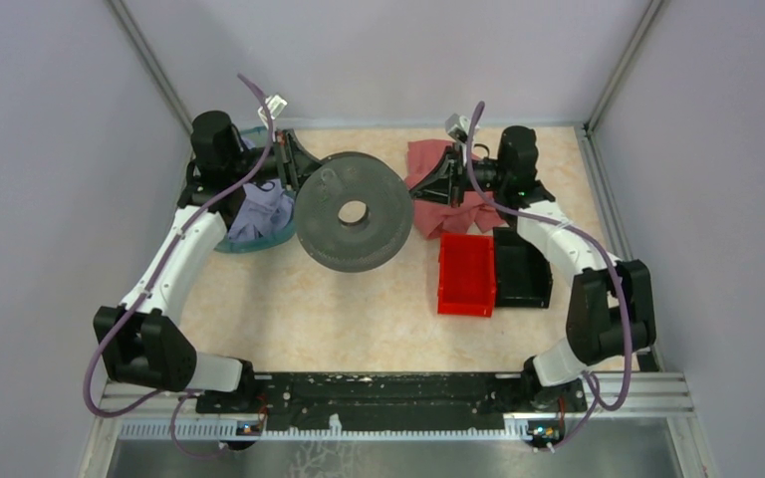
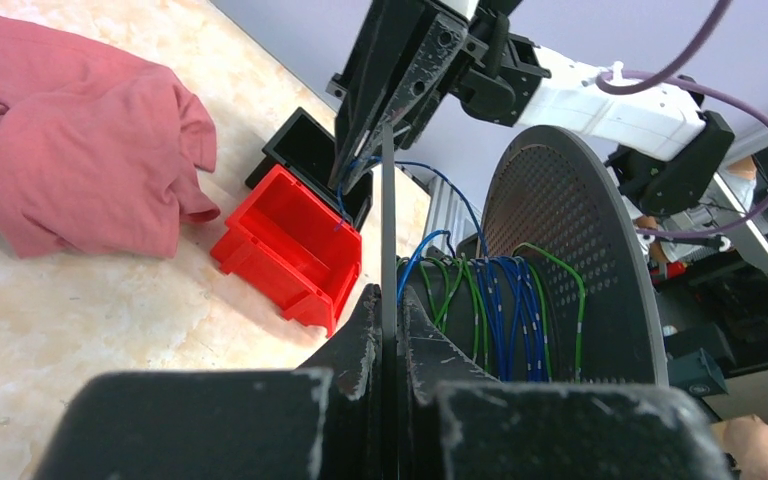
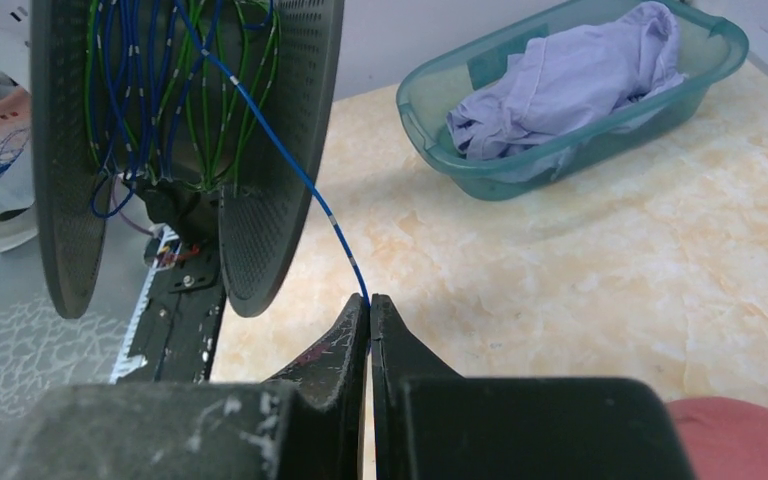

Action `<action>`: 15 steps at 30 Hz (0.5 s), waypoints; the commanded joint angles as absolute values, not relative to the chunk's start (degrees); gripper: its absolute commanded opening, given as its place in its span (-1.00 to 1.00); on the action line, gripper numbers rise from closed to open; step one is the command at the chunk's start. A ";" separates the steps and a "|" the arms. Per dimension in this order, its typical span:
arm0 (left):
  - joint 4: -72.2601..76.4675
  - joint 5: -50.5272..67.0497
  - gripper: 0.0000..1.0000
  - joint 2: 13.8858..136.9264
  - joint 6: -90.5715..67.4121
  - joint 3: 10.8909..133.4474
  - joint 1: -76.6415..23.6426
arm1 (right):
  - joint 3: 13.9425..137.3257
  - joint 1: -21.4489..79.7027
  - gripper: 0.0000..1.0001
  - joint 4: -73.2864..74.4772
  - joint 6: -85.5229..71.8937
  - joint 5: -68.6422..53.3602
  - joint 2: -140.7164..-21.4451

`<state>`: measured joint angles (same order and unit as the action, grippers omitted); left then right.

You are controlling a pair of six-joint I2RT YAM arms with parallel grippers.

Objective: Wrap the cables
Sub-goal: Place the cable reel at the center of the board.

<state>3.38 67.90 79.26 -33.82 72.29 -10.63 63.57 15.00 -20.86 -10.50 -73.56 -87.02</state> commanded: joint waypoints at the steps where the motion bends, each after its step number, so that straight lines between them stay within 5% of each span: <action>1: 5.98 64.48 -1.00 77.41 -34.90 72.38 -10.90 | 65.71 15.14 -1.00 -17.71 -7.21 -70.90 -81.96; 15: 19.61 54.76 -1.00 80.99 -52.72 68.85 -11.93 | 51.33 18.17 -1.00 -55.93 -43.31 -55.87 -80.94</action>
